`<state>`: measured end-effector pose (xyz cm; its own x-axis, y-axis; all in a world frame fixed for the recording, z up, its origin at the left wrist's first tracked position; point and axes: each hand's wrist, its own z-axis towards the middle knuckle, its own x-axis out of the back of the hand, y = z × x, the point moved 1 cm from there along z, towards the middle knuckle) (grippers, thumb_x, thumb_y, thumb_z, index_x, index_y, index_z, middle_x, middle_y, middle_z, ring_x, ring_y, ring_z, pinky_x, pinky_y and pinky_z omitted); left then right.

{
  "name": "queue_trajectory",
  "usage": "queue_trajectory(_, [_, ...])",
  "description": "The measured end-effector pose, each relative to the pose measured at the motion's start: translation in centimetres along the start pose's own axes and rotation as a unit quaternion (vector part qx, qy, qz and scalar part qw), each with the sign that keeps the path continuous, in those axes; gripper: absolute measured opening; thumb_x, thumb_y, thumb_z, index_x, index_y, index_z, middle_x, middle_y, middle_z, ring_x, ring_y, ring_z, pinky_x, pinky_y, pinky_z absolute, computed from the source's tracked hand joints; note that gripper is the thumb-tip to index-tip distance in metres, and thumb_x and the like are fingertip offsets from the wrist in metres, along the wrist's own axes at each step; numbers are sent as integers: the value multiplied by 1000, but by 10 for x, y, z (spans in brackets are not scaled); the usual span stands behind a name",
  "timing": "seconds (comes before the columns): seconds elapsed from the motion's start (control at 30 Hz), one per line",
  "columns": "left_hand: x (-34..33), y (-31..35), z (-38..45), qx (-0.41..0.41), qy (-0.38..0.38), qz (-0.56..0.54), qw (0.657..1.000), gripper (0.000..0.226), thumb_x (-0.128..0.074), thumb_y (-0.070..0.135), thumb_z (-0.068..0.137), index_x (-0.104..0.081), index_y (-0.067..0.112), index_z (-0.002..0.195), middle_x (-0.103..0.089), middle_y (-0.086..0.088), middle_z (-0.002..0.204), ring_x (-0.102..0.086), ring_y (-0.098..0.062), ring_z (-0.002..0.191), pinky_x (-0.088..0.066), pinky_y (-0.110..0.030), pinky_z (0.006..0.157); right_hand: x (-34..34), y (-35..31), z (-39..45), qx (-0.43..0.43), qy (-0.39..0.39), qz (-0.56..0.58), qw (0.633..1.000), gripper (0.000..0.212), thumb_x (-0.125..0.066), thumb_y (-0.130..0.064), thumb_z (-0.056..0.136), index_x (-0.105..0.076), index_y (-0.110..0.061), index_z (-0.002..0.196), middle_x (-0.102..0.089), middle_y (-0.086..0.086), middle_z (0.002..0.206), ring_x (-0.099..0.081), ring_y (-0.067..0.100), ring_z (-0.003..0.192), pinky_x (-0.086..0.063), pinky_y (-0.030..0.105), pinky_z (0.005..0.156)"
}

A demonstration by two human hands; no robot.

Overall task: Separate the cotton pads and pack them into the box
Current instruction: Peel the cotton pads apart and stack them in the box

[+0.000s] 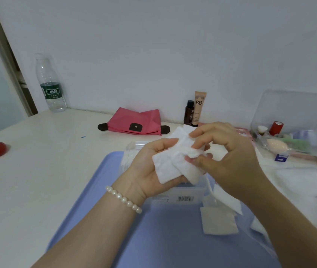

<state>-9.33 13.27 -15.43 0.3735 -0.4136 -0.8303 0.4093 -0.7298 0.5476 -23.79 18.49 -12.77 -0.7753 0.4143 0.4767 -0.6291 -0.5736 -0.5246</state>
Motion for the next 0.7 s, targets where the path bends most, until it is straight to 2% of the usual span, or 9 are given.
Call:
queue_trajectory(0.1, [5,2,5,-2,-2,-15,1000,47,-49,13,87,-48,-5,130,-53,-17,127,-56,-28,102,-38,-40,102,14,0,4,-96,-29,158,982,18,-81,-17,60,-66,-25,66,-73,-8,86,-66,10,88,-51,30,81])
queue_trajectory(0.2, [13,3,8,5,-4,-45,999,61,-44,21,90,-26,4,146,-35,-16,149,-44,-35,126,-17,-51,116,25,0,7,-169,-14,269,948,18,-75,-3,56,-64,-14,66,-72,-3,68,-67,9,65,-55,22,61])
queue_trajectory(0.3, [5,0,6,-36,2,-64,997,46,-51,21,89,-52,1,129,-53,-23,133,-48,-40,124,-38,-61,98,30,3,11,-244,29,355,902,16,-74,-13,50,-70,-15,65,-72,2,68,-68,12,63,-54,21,56])
queue_trajectory(0.37, [1,-2,5,-89,29,-67,993,42,-49,26,88,-60,0,119,-62,-23,120,-56,-37,115,-45,-60,83,26,2,12,-310,10,457,834,30,-71,-15,50,-75,-10,80,-74,10,85,-71,19,76,-56,26,61])
queue_trajectory(0.43, [-1,-1,7,-143,53,-76,985,42,-46,29,90,-59,0,118,-66,-21,114,-61,-34,108,-49,-52,81,14,-4,10,-367,-29,523,769,34,-67,-14,60,-74,-3,91,-72,14,99,-71,21,84,-57,27,65])
queue_trajectory(0.5, [0,0,9,-188,61,-79,977,45,-42,33,93,-58,1,121,-66,-18,114,-64,-29,103,-51,-43,88,-4,-11,4,-419,-33,559,715,29,-61,-11,68,-74,-3,92,-72,12,99,-71,16,80,-58,25,63])
queue_trajectory(0.57, [2,-1,11,-207,46,-90,973,49,-39,34,95,-53,1,129,-58,-16,130,-54,-27,121,-38,-41,107,-21,-15,-2,-452,-30,576,680,31,-58,-12,73,-69,-5,102,-73,9,100,-71,15,78,-58,23,62])
queue_trajectory(0.63, [3,-4,14,-216,34,-93,971,49,-38,35,97,-52,2,130,-53,-13,136,-45,-26,131,-26,-43,114,-31,-16,-7,-475,-34,562,677,38,-61,-19,73,-65,-8,109,-73,5,100,-69,13,76,-55,23,60])
queue_trajectory(0.7, [3,-8,16,-213,35,-89,972,49,-37,37,97,-54,4,129,-50,-15,138,-41,-27,133,-24,-43,115,-35,-16,-10,-495,-23,529,689,40,-63,-24,72,-65,-11,110,-73,2,94,-64,10,69,-48,21,61])
